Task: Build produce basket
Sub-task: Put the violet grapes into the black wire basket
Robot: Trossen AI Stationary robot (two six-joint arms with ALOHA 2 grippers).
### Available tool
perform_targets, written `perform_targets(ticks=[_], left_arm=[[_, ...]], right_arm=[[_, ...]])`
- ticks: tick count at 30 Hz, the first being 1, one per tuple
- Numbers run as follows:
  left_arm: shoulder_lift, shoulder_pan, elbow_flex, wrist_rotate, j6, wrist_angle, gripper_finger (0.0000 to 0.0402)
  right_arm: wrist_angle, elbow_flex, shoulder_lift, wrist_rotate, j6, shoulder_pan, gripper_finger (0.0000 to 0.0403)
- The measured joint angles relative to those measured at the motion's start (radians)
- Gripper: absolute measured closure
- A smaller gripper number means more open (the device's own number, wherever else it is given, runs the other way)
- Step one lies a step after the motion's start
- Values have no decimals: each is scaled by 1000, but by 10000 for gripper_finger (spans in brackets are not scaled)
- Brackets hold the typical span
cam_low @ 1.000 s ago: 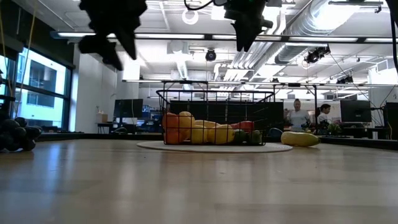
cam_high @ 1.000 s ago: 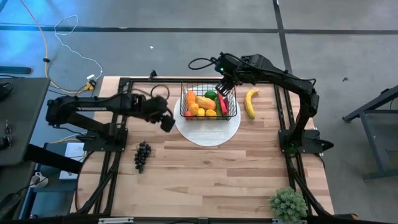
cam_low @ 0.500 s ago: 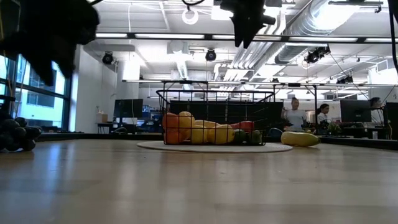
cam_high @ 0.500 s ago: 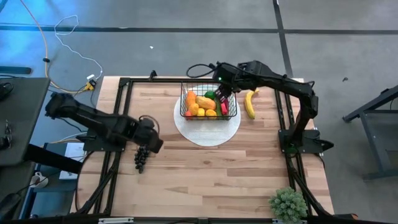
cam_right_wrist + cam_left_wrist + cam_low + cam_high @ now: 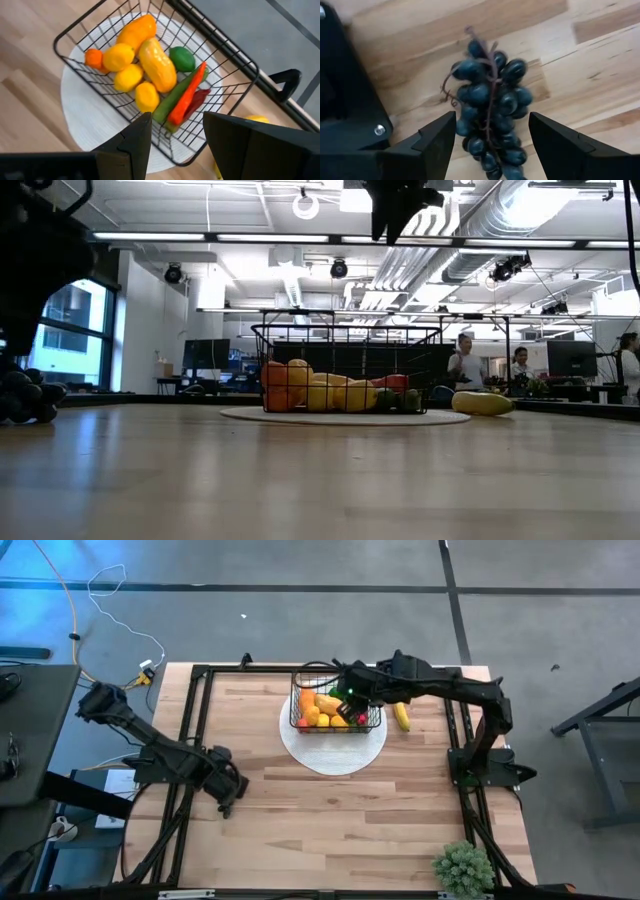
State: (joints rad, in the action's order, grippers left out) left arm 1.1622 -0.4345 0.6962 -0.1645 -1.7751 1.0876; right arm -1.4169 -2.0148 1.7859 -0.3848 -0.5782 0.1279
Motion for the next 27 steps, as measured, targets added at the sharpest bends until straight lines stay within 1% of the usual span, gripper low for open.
perform_targets(ticks=[8,14,20,24,27], left_arm=[[1,-50,-91,9,-75,-140,163],[29,-53,-152,32,-110,-176,163],[60,-53,-172,48,-107,-179,163],[85,-53,-193,48,-91,-231,166],[95,-53,-208,58,-72,-281,181]], right_arm=[[-9,0,0,-1,-54,-60,242],[-15,0,0,-1,-99,-96,242],[-33,0,0,-2,-133,-128,242],[-56,0,0,-16,-163,-156,242],[-74,0,0,-35,-179,-177,242]])
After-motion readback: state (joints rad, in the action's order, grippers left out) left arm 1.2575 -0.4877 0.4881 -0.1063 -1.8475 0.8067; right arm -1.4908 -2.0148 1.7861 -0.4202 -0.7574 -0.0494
